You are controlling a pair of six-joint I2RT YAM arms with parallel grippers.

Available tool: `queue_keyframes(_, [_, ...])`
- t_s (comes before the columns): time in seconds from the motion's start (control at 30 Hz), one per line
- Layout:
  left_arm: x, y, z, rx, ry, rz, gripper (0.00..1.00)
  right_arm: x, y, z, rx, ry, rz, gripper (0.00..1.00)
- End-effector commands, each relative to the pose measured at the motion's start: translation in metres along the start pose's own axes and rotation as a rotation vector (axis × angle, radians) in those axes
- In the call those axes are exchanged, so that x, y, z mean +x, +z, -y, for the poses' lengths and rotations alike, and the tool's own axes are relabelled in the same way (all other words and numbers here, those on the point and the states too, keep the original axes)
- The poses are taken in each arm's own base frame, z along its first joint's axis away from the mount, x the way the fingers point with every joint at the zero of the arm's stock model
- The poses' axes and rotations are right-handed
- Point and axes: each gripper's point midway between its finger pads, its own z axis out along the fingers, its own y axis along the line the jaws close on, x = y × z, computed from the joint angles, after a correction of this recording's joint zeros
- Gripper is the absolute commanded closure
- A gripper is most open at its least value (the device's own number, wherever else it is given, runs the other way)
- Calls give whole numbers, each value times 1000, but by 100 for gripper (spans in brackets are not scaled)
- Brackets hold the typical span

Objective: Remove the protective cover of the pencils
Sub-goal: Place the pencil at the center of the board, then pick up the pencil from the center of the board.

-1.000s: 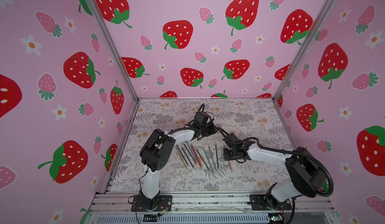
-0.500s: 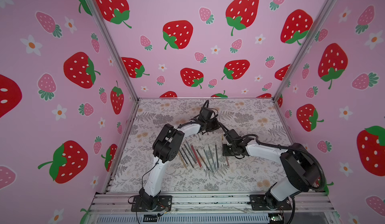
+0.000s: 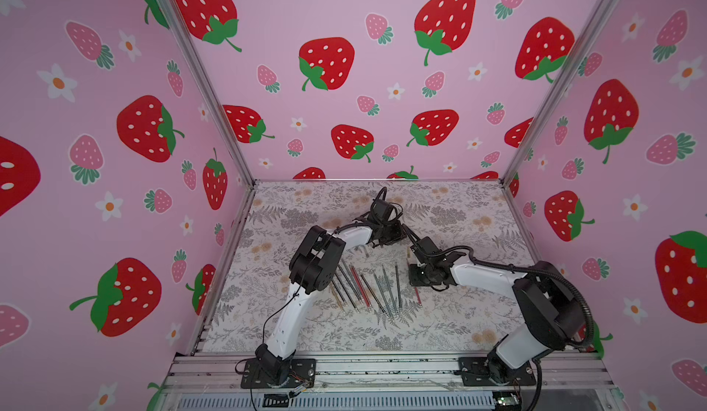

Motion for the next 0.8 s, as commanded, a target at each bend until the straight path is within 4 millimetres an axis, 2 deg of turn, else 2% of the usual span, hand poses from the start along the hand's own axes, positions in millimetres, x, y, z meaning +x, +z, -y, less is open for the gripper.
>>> queue_keyframes(0.0, [-2,2,9,19,12,-14,75,4,-7,5,52,-15,-28,81])
queue_keyframes(0.23, [2,-1,11,13,18,-15,76,18,7,11,122,-43,-102,77])
queue_keyframes(0.37, [6,-4,12,13,21,-17,76,21,16,13,141,-37,-127,91])
queue_keyframes(0.5, [10,-9,13,11,26,-14,76,20,19,14,148,-24,-124,100])
queue_keyframes(0.63, [15,-13,15,17,30,-19,75,20,17,14,148,-14,-120,100])
queue_keyframes(0.77, [22,-20,15,4,40,-21,70,23,13,14,133,-4,-121,100])
